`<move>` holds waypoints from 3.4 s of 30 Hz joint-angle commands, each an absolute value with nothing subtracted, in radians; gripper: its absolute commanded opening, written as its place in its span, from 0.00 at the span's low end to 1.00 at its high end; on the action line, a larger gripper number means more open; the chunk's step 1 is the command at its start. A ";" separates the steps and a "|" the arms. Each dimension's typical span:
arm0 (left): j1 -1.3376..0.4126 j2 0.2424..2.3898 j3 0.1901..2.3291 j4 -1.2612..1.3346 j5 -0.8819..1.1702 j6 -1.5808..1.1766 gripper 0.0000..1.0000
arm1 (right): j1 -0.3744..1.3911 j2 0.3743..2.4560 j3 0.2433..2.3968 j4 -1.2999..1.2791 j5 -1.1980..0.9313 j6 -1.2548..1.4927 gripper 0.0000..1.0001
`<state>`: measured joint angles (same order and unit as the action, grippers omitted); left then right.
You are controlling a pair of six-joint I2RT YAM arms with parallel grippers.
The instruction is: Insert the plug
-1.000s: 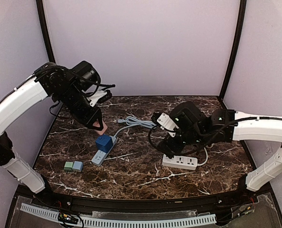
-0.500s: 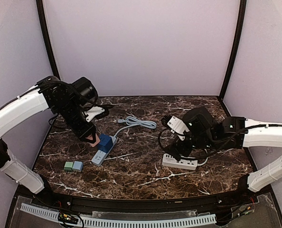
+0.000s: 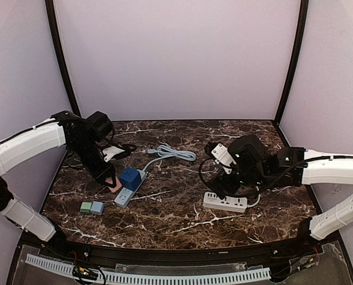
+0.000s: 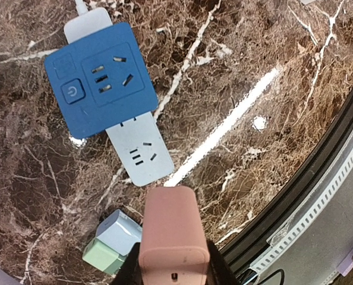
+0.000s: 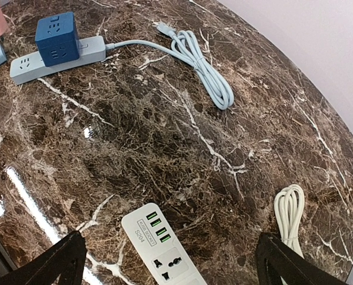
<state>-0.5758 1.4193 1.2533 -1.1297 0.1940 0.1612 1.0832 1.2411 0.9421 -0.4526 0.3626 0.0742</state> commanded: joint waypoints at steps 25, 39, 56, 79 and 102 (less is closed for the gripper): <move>-0.531 1.479 1.080 -0.930 0.149 0.095 0.01 | 1.077 1.145 0.936 -0.572 0.427 0.281 0.99; -0.531 1.492 1.043 -0.870 0.150 0.014 0.01 | 1.077 1.129 0.921 -0.583 0.431 0.266 0.99; -0.531 1.526 1.040 -0.860 0.139 -0.017 0.01 | 1.078 1.117 0.894 -0.579 0.432 0.262 0.99; -0.535 1.542 1.058 -0.875 0.177 -0.099 0.01 | 1.077 1.115 0.862 -0.560 0.436 0.249 0.99; -0.549 1.517 1.074 -0.945 0.097 -0.107 0.01 | 1.077 1.107 0.842 -0.549 0.436 0.201 0.99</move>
